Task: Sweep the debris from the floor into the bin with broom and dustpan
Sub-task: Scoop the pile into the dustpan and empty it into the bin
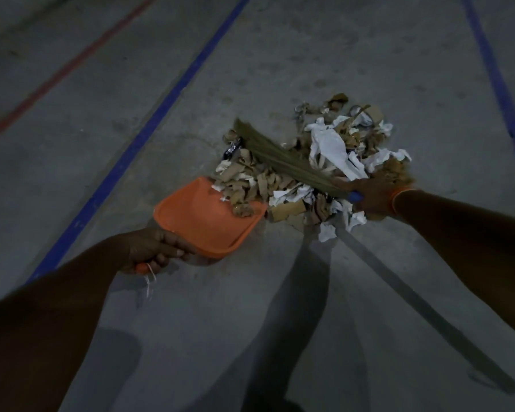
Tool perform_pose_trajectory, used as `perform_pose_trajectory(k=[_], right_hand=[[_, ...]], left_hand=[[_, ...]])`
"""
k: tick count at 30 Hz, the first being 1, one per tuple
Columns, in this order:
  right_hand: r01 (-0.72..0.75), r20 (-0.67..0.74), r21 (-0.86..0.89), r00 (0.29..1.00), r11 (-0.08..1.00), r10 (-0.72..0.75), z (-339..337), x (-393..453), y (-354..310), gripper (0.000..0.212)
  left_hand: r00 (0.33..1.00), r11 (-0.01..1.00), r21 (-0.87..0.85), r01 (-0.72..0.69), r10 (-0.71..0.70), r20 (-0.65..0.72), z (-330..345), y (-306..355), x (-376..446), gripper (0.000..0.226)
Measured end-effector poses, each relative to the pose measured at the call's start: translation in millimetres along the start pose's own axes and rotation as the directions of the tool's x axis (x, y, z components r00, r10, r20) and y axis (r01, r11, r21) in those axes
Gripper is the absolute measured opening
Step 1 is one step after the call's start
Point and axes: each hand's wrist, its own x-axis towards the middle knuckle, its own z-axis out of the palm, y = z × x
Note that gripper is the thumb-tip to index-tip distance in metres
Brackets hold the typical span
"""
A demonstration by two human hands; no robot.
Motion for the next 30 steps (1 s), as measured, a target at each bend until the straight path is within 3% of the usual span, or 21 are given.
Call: perform_pose_trajectory(k=[6,10,13,20,24,30], right_hand=[[0.085,0.085,0.000,0.993,0.996,-0.085,33.4,-31.1,-15.0,0.073],[0.166,0.011,-0.096,0.986,0.981,-0.166,52.2,-46.4,-10.6,0.083],[0.144,0.028,-0.013,0.989,0.989,-0.144,52.4,-64.0,-15.6,0.076],[0.147,0.071,0.094,0.986,0.985,-0.153,48.9,-90.3,-19.6,0.080],[0.096,0.112,0.153,0.987,0.983,-0.114,50.0,-105.9,-14.2,0.065],[0.055,0.132,0.353,0.985,0.934,-0.108,46.1,-126.8,1.3,0.075]], left_hand=[[1.000,1.000,-0.014,-0.016,0.016,0.000,14.9,11.3,-0.2,0.030],[0.998,0.998,-0.039,-0.056,0.056,-0.005,21.6,15.6,-5.5,0.031],[0.998,0.996,-0.064,-0.059,0.059,-0.003,25.0,16.1,-8.3,0.032],[0.997,0.995,-0.066,-0.077,0.078,0.019,30.0,18.0,-15.9,0.034],[0.996,0.994,-0.081,-0.077,0.080,0.030,27.6,14.7,-17.9,0.035],[0.995,0.995,-0.036,-0.089,0.090,0.032,24.1,11.0,-18.3,0.035]])
